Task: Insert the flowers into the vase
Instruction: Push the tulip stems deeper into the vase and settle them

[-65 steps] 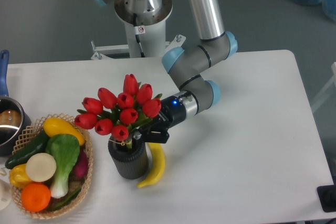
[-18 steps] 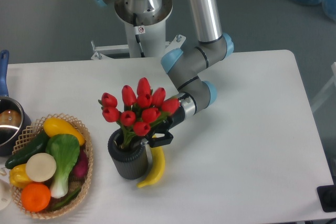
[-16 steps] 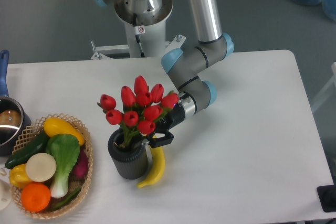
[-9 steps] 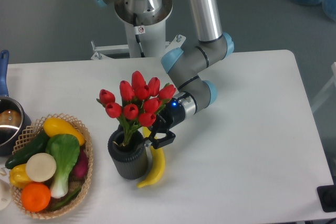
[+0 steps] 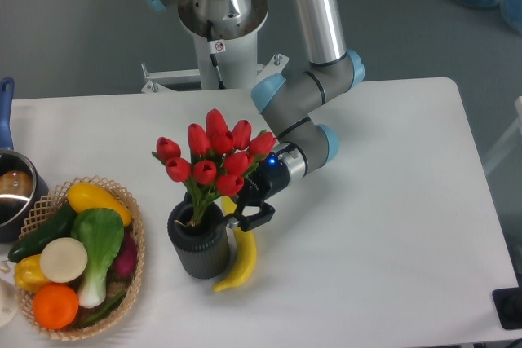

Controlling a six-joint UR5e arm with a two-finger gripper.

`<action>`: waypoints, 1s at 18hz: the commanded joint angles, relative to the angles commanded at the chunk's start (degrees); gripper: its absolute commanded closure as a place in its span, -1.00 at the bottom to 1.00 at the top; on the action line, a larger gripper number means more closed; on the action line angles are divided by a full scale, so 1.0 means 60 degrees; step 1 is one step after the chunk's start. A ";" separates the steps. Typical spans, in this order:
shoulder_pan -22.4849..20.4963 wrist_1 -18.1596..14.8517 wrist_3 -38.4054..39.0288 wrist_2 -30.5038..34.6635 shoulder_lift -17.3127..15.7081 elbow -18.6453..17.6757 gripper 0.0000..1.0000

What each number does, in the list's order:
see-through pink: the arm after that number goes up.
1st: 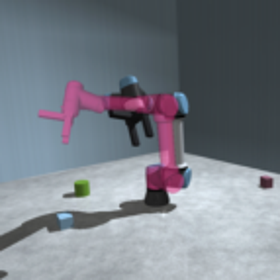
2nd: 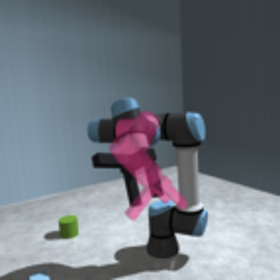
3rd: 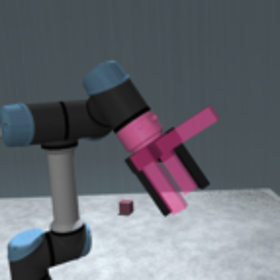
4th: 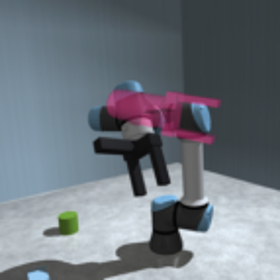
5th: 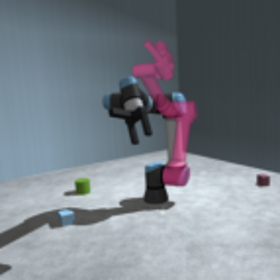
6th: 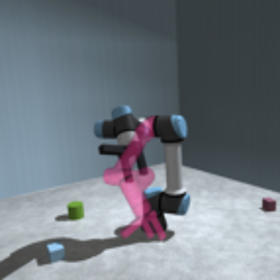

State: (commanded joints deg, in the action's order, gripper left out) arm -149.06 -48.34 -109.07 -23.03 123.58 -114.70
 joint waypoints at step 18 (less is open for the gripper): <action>-0.0132 -0.0059 0.0117 0.1258 -0.0498 -0.0029 -0.96</action>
State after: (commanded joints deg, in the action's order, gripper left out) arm -149.85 -48.69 -108.37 -15.48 120.59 -114.87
